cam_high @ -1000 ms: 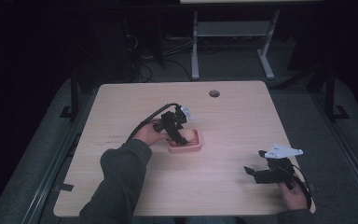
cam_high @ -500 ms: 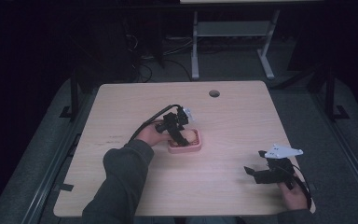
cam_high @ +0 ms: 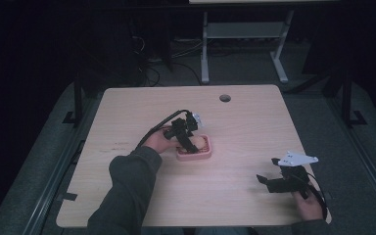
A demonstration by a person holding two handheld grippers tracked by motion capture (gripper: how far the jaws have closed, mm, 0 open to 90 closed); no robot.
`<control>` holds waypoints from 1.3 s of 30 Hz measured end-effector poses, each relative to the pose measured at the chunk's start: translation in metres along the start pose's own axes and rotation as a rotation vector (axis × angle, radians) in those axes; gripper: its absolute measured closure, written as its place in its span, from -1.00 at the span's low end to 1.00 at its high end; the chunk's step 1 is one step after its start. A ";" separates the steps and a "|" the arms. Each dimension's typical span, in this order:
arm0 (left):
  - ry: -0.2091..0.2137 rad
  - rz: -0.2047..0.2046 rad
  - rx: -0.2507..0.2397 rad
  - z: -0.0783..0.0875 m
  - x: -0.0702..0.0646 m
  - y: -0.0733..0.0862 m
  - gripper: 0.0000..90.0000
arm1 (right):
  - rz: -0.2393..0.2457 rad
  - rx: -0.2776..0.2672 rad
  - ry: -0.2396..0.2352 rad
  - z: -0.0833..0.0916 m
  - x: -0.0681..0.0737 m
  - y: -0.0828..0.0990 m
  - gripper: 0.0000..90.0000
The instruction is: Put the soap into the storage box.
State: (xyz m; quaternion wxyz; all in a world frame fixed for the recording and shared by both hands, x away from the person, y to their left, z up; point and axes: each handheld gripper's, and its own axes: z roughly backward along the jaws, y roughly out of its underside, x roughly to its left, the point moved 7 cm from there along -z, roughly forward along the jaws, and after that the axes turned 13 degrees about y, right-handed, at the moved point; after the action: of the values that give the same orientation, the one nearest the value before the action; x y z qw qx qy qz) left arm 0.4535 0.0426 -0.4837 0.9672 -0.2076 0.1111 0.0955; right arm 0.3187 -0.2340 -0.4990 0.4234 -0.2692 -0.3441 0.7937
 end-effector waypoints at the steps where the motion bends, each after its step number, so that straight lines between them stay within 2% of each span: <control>1: -0.004 -0.002 -0.001 0.000 0.000 0.000 -0.28 | -0.001 -0.001 0.000 0.000 0.000 0.000 -0.69; 39: -0.023 -0.010 0.011 -0.001 0.002 0.000 -0.29 | 0.009 0.001 -0.003 0.000 0.000 0.000 -0.69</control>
State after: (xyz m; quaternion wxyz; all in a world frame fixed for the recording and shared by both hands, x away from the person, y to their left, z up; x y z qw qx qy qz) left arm 0.4548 0.0424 -0.4846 0.9700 -0.2019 0.0993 0.0923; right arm 0.3186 -0.2337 -0.4992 0.4196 -0.2692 -0.3431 0.7961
